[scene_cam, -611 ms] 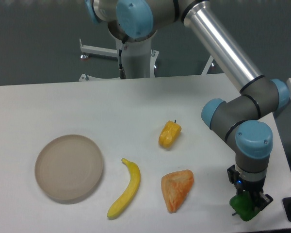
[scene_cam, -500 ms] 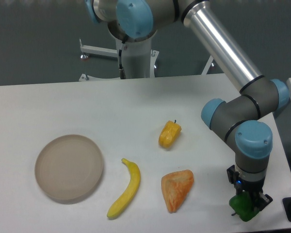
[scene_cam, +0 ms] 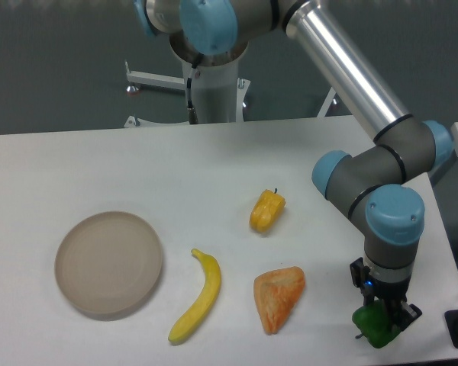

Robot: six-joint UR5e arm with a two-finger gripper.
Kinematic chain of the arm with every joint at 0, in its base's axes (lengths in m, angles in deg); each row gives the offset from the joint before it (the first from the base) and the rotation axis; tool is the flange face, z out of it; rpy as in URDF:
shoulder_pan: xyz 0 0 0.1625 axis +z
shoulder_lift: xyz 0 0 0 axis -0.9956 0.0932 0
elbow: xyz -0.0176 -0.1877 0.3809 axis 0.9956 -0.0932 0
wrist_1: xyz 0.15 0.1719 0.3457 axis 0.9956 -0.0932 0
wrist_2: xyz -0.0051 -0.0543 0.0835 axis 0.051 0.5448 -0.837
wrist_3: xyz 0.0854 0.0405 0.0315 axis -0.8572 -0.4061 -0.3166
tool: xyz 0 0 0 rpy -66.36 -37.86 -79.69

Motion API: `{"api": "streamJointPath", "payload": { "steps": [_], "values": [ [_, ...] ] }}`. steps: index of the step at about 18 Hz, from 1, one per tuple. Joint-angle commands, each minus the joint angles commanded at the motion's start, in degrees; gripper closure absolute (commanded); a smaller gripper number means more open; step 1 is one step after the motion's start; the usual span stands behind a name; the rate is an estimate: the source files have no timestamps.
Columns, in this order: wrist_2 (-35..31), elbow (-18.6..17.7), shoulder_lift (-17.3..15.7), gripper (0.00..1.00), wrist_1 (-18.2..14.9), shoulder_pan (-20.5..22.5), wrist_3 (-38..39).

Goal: Place the green pepper on the table
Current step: 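Lift the held green pepper up and move it toward the yellow pepper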

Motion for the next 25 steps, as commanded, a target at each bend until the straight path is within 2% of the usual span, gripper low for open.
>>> {"api": "streamJointPath", "payload": {
  "steps": [4,10,12,14,16,18,21,25],
  "values": [
    [0.1,-2.6,-3.6,0.63,-3.3,-0.2,0.0],
    [2.5,-12.8,-10.5,0.63,-3.4,0.0,-1.1],
    [4.2,-17.4,-13.5,0.63,-3.4,1.6,-1.9],
    [5.3,-21.4,-16.3,0.63,-3.2,3.8,-6.4],
    [5.8,-24.7,-17.9,0.63,-3.1,6.0,-11.1],
    [6.7,-26.9,-19.8,0.63,-3.3,7.8,-12.0],
    [6.8,-32.7,-22.7,0.63,-2.5,10.1,-14.7],
    [6.8,-37.8,-24.7,0.63,-2.3,12.7,-22.0]
  ]
}}
